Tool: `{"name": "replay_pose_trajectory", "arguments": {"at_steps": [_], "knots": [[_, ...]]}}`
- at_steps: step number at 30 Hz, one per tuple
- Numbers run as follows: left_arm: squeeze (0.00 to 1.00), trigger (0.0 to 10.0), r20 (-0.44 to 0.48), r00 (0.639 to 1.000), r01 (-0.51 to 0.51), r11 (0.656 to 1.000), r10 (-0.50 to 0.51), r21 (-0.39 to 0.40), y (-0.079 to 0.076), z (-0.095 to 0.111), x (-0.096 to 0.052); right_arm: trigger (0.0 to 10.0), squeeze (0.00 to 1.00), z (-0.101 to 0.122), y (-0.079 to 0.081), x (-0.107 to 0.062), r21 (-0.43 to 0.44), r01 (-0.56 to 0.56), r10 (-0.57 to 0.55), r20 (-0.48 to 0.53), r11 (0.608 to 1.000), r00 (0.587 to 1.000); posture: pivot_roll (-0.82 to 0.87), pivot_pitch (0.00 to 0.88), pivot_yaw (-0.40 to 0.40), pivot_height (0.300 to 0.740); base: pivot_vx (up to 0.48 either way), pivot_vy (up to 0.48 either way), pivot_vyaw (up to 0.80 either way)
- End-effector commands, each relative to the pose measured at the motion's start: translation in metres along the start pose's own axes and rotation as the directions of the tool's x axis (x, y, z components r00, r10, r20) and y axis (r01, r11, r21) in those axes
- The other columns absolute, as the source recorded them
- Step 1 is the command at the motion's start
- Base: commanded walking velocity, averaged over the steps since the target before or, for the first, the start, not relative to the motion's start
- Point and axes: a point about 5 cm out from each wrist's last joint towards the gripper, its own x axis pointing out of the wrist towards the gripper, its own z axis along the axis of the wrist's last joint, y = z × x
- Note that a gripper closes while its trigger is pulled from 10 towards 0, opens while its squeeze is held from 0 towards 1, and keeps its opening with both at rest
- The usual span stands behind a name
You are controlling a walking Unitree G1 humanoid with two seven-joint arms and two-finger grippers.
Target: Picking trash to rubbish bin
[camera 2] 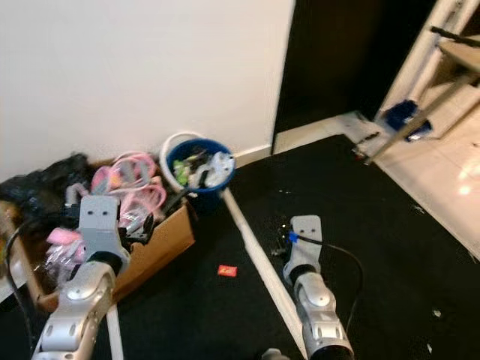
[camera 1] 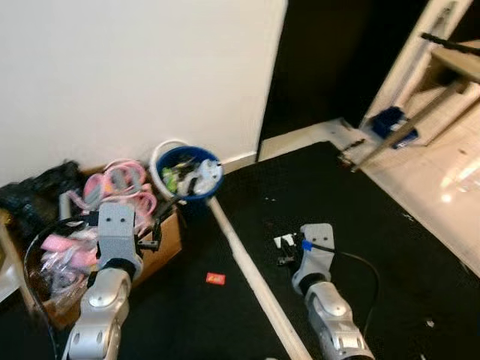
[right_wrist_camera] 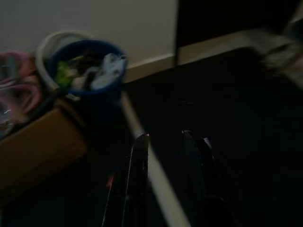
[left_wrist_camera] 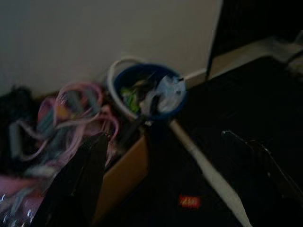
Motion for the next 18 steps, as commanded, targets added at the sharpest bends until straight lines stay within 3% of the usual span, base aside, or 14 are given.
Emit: {"name": "replay_pose_trajectory", "arguments": {"at_steps": [1,18], "knots": [[0.0,10.0,-0.037,0.999,-0.009,1.0,0.009,0.002,0.0027,-0.0095,-0.0046,10.0,0.0,-0.0071,0.0036,-0.0041,0.019,-0.007,0.007,-0.026,1.0,1.0,0.1,0.147,0.013,0.74,0.0,0.0,-0.8],[0.0,10.0,-0.036,0.999,0.007,1.0,-0.008,-0.014,-0.0011,-0.0104,-0.006,10.0,0.0,-0.007,0.0006,-0.0068,0.011,-0.004,0.004,-0.027,1.0,1.0,0.09,0.156,0.01,0.74,0.0,0.0,-0.8]]}}
